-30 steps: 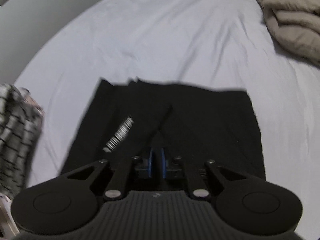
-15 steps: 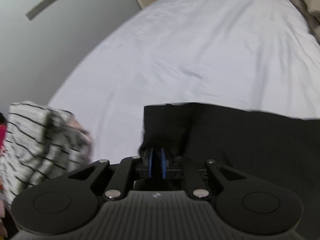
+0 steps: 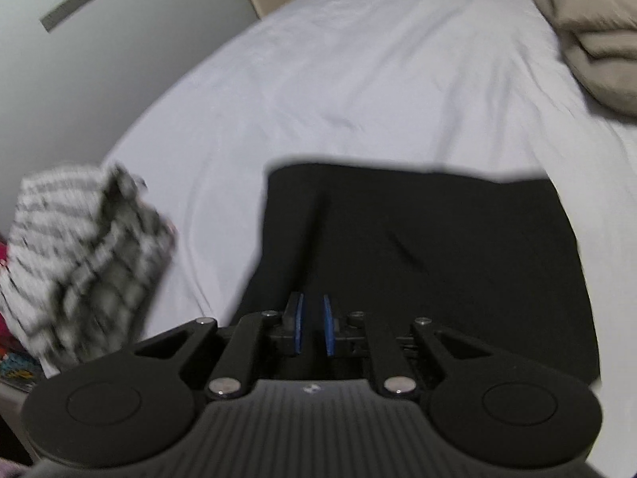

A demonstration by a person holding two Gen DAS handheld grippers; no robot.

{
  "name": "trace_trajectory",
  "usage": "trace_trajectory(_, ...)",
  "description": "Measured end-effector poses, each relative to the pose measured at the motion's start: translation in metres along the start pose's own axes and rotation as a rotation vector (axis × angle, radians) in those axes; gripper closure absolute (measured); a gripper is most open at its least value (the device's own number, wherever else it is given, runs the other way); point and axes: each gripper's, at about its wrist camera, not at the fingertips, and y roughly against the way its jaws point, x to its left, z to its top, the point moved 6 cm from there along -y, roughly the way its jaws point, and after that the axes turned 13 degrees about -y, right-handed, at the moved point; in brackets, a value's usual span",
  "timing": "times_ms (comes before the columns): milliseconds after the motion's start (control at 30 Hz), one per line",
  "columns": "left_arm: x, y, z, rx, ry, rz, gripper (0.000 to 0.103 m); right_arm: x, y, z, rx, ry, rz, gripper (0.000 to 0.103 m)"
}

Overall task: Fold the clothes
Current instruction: 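Open the left gripper and release the pants cuff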

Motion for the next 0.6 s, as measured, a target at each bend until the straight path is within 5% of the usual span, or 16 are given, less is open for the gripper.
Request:
trace_trajectory(167,-0.005,0.010,-0.002,-0.019,-0.034,0.017,0.059,-0.014,0.000,-0.042,0.019,-0.028,-0.031,0.089)
trace_trajectory(367,-0.005,0.017,-0.008,-0.020,-0.037,0.019,0.057,0.033,-0.014,-0.064,0.053,-0.057,0.107,0.088)
trace_trajectory(600,0.000,0.024,-0.019,-0.037,0.005,-0.050,0.054,0.034,0.031,-0.086,0.038,-0.050,0.126,0.087)
